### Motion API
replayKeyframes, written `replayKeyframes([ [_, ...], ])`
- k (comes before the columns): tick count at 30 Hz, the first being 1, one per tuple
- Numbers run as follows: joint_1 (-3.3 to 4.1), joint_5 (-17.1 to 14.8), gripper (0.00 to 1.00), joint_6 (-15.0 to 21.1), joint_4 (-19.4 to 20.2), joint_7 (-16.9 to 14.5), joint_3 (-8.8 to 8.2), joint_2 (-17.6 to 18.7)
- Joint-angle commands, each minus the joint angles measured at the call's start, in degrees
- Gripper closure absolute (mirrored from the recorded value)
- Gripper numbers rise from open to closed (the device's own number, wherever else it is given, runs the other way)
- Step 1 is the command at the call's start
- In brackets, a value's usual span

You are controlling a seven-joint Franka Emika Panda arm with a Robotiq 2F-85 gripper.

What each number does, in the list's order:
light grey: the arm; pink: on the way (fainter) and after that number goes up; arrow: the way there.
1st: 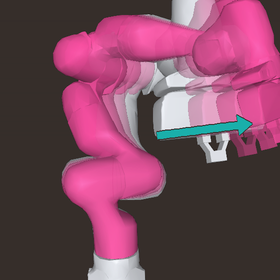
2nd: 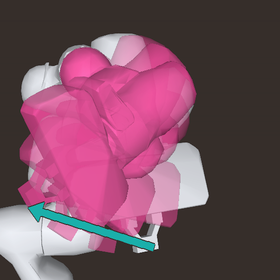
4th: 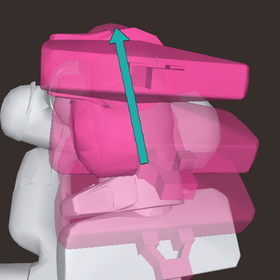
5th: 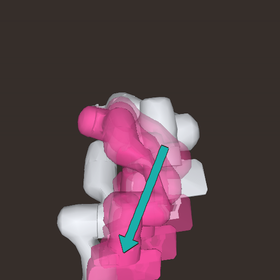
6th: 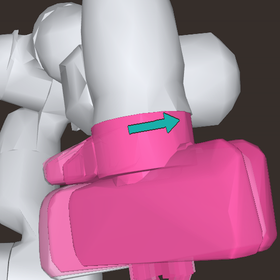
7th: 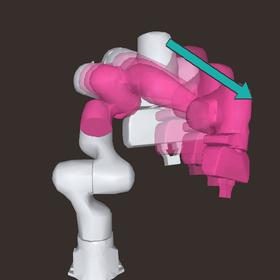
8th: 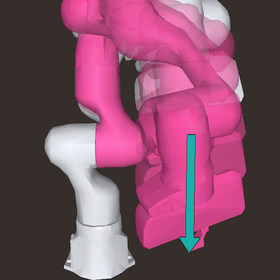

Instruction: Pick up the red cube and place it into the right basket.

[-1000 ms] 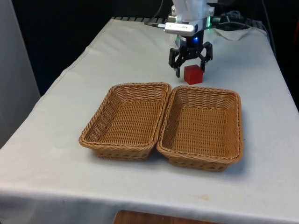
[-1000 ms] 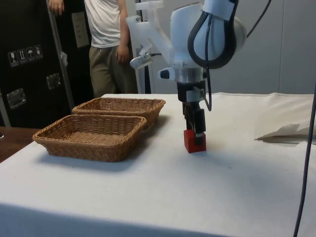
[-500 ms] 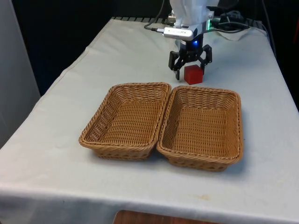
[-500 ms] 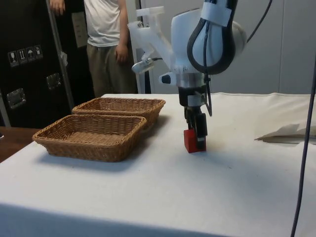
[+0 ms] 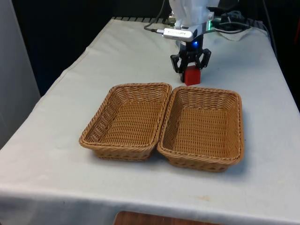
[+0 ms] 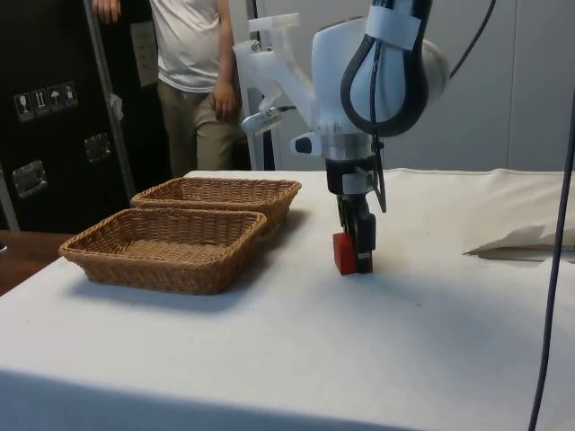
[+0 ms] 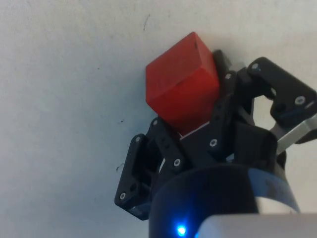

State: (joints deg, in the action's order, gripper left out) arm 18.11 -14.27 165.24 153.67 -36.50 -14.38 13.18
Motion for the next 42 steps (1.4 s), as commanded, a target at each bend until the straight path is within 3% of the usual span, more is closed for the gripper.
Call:
replayKeyframes([
  [1, -0.80, -1.49, 0.99, 0.06, 0.17, -1.15, 1.09, -0.69],
  [3, -0.80, -1.49, 0.98, 0.11, 0.17, -1.15, 1.09, -0.69],
  [4, 0.00, 0.00, 0.98, 0.00, 0.00, 0.00, 0.00, 0.00],
  [5, -0.80, -1.49, 0.98, 0.11, 0.17, -1.15, 1.03, -0.69],
  [7, -0.80, -1.43, 0.98, 0.06, 0.17, -1.09, 0.97, -0.69],
  [11, 0.00, 0.46, 0.98, -1.26, 0.40, -0.17, -0.80, -2.46],
  [12, 0.00, 0.00, 0.98, -0.40, 0.00, -0.11, -0.40, -1.20],
  [16, 0.23, 1.32, 0.98, -2.69, 0.63, 0.29, -1.55, -4.35],
  [20, 0.11, 2.23, 0.98, -4.53, 1.03, 0.74, -1.95, -7.16],
  [21, 0.00, 0.63, 0.98, -4.53, 0.97, -0.29, -1.32, -7.28],
  [22, 0.11, 2.35, 0.98, -4.76, 1.15, 0.80, -2.01, -7.62],
  [29, -0.29, 3.84, 0.98, -7.73, 1.15, 0.80, -3.44, -11.46],
  [30, 0.00, 2.12, 0.98, -7.73, 1.20, -0.29, -3.15, -11.80],
  [31, -0.34, 4.13, 0.98, -8.14, 1.09, 0.80, -3.67, -11.97],
  [36, -0.52, 5.73, 0.98, -10.83, 0.34, 0.69, -5.27, -14.50],
  [37, -0.06, 3.84, 0.98, -10.14, 0.80, -0.29, -4.98, -14.61],
  [38, -0.57, 5.96, 0.98, -11.46, -0.06, 0.46, -5.61, -14.84],
  [42, -0.46, 6.93, 0.98, -14.84, -2.52, -0.40, -7.62, -15.93],
])
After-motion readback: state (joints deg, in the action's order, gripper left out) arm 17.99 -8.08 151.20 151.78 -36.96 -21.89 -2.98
